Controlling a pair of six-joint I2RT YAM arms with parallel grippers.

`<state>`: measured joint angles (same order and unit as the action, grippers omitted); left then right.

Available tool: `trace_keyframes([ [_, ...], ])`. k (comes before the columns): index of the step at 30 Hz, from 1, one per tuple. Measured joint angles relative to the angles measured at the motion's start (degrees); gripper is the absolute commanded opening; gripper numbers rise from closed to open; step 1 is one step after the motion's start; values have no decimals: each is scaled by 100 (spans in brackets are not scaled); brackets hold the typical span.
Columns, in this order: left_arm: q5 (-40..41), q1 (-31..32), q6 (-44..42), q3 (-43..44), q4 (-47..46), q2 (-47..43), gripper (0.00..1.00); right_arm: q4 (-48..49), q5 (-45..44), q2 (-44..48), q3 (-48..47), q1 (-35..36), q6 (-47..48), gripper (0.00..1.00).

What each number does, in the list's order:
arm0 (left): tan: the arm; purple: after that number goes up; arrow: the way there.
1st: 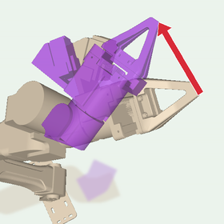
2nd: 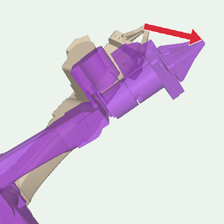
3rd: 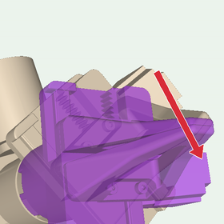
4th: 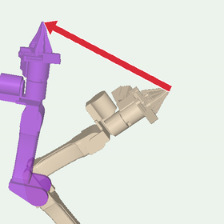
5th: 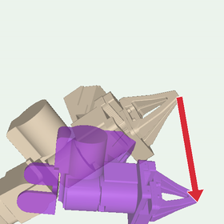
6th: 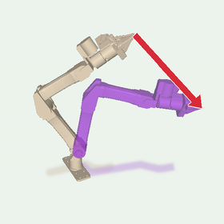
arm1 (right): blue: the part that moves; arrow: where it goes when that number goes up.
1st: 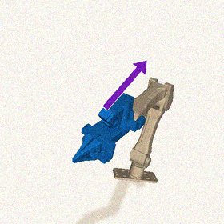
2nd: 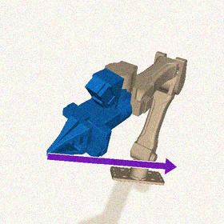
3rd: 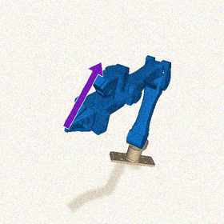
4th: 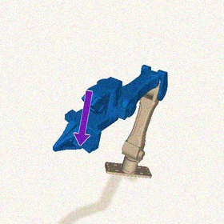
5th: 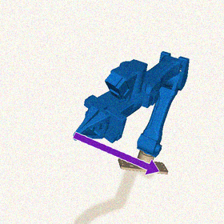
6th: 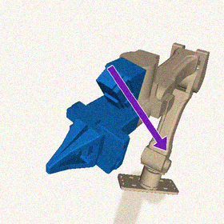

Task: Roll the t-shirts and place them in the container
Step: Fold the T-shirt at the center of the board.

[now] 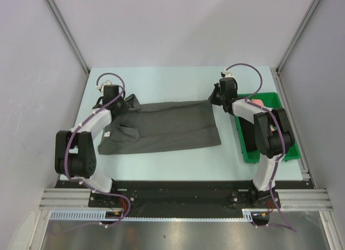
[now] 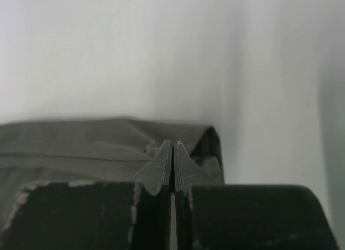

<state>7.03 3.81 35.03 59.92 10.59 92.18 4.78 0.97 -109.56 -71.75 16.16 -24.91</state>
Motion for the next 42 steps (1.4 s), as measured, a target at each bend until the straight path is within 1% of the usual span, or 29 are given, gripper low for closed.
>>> trace_keyframes([
  [5,83,85,208,-702,46,-669,0,-125,-164,284,533,-4,11,3],
  [8,138,118,280,-1108,72,-1060,1,-170,-208,385,734,-11,11,9],
  [9,131,122,299,-1250,72,-1204,16,-184,-203,417,804,-15,11,14],
  [10,120,122,315,-1414,81,-1379,26,-208,-201,450,868,-24,13,18],
  [11,111,122,302,-1464,94,-1438,44,-225,-199,466,898,-35,0,27],
  [12,79,127,330,-1539,81,-1513,48,-245,-179,490,931,-52,4,31],
  [14,17,129,350,-1683,59,-1639,52,-282,-129,542,984,-76,4,41],
  [17,4,131,350,-1805,87,-1808,53,-367,-59,684,1058,-87,7,47],
  [20,37,131,282,-1716,136,-1840,52,-411,-31,824,1069,-85,13,46],
  [23,153,133,87,-1311,358,-1692,52,-407,-4,859,1069,-85,9,44],
  [25,295,144,-98,-750,494,-1355,52,-424,-2,859,1069,-55,4,44],
  [28,461,186,-385,-127,597,-874,52,-424,-4,859,1069,-15,4,43],
  [33,839,452,-852,647,964,-4,52,-424,20,859,1069,57,2,43],
  [36,1088,658,-1010,704,1228,264,52,-431,55,859,1069,76,4,43],
  [42,1250,754,-1051,455,1453,267,52,-444,57,859,1069,76,15,43],
])
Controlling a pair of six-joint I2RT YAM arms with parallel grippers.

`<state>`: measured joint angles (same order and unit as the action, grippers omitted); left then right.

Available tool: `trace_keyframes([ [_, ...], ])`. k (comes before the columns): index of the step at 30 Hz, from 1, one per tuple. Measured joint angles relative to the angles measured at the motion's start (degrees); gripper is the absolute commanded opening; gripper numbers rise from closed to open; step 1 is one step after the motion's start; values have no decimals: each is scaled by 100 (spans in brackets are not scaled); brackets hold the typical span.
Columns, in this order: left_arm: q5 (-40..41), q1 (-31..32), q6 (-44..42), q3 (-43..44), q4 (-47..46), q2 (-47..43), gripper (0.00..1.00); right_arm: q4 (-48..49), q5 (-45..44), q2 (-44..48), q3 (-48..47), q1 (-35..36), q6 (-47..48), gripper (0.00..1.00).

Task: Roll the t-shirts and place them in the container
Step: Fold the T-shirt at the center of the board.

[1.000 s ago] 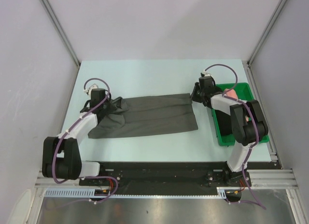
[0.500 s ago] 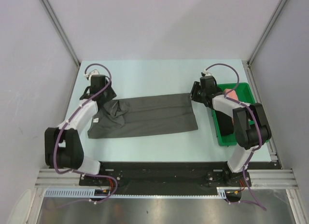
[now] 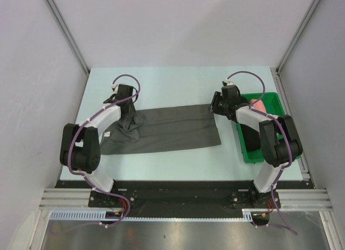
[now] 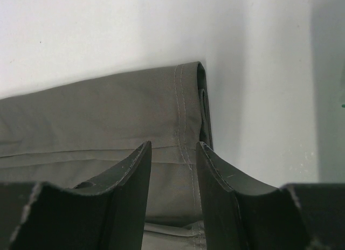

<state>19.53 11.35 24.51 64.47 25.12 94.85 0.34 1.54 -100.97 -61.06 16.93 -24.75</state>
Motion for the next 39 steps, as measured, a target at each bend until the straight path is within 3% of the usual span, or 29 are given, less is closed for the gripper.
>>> trace_keyframes([
  [12,284,-9,245,-697,245,-214,43,-7,37,0,0,-22,31,42],
  [15,313,-7,282,-697,245,-214,37,-7,46,0,0,-26,44,41],
  [24,588,-9,382,-699,240,-221,0,-7,72,-2,0,-28,66,42],
  [34,691,-9,393,-699,238,-433,0,-127,22,-203,0,-37,90,38],
  [39,691,-11,393,-699,234,-455,0,-201,-13,-363,0,-37,96,24],
])
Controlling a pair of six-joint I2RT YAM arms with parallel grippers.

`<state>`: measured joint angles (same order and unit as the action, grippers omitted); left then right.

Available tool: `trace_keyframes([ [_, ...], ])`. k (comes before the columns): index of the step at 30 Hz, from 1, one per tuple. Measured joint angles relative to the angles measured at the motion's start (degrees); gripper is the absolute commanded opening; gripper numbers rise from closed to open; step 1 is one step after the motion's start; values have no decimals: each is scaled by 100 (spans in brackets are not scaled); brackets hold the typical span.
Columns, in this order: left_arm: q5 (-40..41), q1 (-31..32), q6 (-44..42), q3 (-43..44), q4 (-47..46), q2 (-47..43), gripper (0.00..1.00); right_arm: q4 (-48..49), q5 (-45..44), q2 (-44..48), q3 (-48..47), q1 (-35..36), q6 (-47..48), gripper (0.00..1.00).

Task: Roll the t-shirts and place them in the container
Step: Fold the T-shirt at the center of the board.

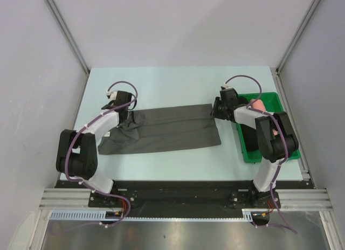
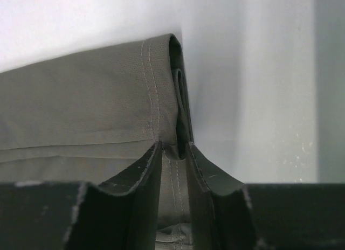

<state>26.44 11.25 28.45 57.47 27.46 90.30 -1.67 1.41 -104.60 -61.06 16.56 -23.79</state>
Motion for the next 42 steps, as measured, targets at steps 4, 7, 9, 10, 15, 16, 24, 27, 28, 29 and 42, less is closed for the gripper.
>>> trace_keyframes([
  [4,33,0,0,0,11,-52,0,-24,-28,-24,0,0,7,11],
  [7,83,0,0,0,22,-221,0,-22,-50,-24,0,-2,13,0],
  [9,142,0,-2,0,26,-380,0,-22,-55,-24,0,-2,9,0],
  [10,175,0,0,0,31,-463,0,-22,-55,-24,0,-2,11,0],
  [15,345,-2,0,0,68,-789,0,-24,-55,-20,0,-11,11,0],
  [16,369,-2,0,0,81,-835,0,-26,-55,-9,0,-13,11,0],
  [24,496,-85,7,0,275,-1198,0,-151,-203,352,2,-28,9,0],
  [27,490,-140,11,-2,339,-1360,0,-223,-254,522,2,-28,9,0],
  [28,481,-153,15,-9,343,-1416,0,-273,-264,570,2,-26,9,0],
  [29,470,-162,22,-20,350,-1473,0,-348,-286,623,2,-4,9,0],
  [42,155,-223,293,-750,387,-1937,0,-828,-444,935,76,208,0,0],
])
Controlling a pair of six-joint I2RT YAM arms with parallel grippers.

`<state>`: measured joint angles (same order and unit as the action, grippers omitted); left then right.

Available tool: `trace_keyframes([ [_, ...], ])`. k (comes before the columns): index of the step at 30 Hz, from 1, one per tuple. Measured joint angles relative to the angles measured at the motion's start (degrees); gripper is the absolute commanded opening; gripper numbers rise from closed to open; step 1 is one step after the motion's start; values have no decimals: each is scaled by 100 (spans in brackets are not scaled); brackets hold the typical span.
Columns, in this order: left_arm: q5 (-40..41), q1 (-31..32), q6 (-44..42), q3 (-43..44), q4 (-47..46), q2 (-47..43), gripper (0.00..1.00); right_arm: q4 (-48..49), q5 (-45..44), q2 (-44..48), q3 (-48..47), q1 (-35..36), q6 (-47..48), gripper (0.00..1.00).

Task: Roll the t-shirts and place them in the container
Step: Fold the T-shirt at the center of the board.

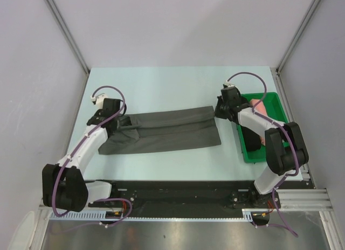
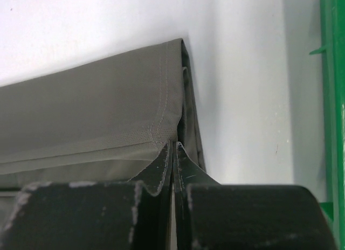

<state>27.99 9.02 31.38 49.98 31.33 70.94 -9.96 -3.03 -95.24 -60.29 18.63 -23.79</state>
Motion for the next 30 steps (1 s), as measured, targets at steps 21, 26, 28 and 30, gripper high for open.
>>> trace_keyframes([
  [21,-494,-160,988,-1099,55,-640,59,-74,22,407,800,68,-175,45],
  [26,-686,-173,992,-1202,-59,-1147,52,-125,35,857,866,74,-105,43],
  [28,-767,-175,883,-1134,-190,-1394,47,-61,13,1060,859,118,-96,39],
  [30,-879,-175,804,-970,-297,-1357,41,20,4,1104,809,219,-94,36],
])
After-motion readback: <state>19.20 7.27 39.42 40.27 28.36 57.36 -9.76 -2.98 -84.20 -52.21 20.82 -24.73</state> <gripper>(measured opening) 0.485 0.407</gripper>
